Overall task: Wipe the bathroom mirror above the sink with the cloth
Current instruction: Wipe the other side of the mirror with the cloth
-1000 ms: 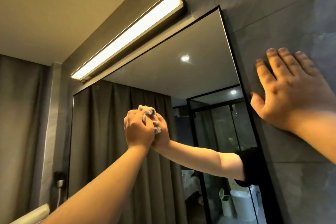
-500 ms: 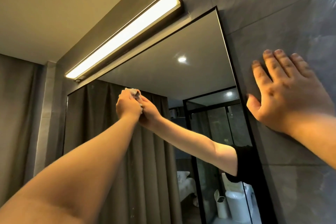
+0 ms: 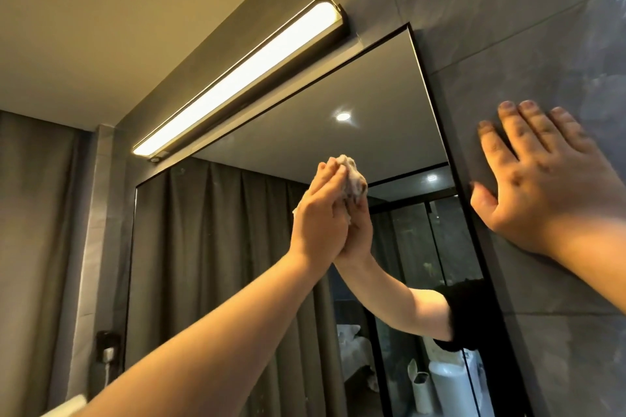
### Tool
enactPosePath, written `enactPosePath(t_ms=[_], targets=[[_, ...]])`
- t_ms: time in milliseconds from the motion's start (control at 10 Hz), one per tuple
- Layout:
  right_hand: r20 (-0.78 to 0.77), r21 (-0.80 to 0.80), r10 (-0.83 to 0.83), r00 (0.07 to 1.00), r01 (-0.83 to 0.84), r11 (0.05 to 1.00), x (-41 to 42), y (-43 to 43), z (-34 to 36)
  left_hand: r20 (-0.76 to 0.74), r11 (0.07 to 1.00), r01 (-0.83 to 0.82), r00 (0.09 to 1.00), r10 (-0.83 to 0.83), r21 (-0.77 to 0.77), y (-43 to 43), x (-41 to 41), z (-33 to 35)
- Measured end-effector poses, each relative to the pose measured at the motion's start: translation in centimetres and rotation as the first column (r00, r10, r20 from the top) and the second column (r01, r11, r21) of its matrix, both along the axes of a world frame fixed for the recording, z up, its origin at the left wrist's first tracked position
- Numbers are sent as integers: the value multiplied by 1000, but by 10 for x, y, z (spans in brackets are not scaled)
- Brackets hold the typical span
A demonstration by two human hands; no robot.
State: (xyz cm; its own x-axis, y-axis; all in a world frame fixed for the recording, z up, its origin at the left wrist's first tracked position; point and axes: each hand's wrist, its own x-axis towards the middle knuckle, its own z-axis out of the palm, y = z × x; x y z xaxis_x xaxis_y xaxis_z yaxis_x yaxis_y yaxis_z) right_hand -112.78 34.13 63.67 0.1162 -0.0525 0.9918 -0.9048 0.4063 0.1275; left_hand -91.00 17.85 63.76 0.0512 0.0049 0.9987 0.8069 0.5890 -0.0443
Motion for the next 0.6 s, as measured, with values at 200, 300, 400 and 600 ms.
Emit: enactPosePath(t_ms=[200,300,400,600], targets=[[0,9,-4,1000,4,1000,1,1,0,-245,228,-973,228,942,-32,57,45,8],[-3,15,-13,1000,13,1000,1,2,-1,-296,206,-971,163,941,121,57,47,27],[-2,14,-30,1000,30,999,1,3,-1,-311,182,-900,55,949,396,60,60,59],[5,24,-30,1000,30,999,1,5,-1,-87,-38,-998,-42,995,46,53,27,41]])
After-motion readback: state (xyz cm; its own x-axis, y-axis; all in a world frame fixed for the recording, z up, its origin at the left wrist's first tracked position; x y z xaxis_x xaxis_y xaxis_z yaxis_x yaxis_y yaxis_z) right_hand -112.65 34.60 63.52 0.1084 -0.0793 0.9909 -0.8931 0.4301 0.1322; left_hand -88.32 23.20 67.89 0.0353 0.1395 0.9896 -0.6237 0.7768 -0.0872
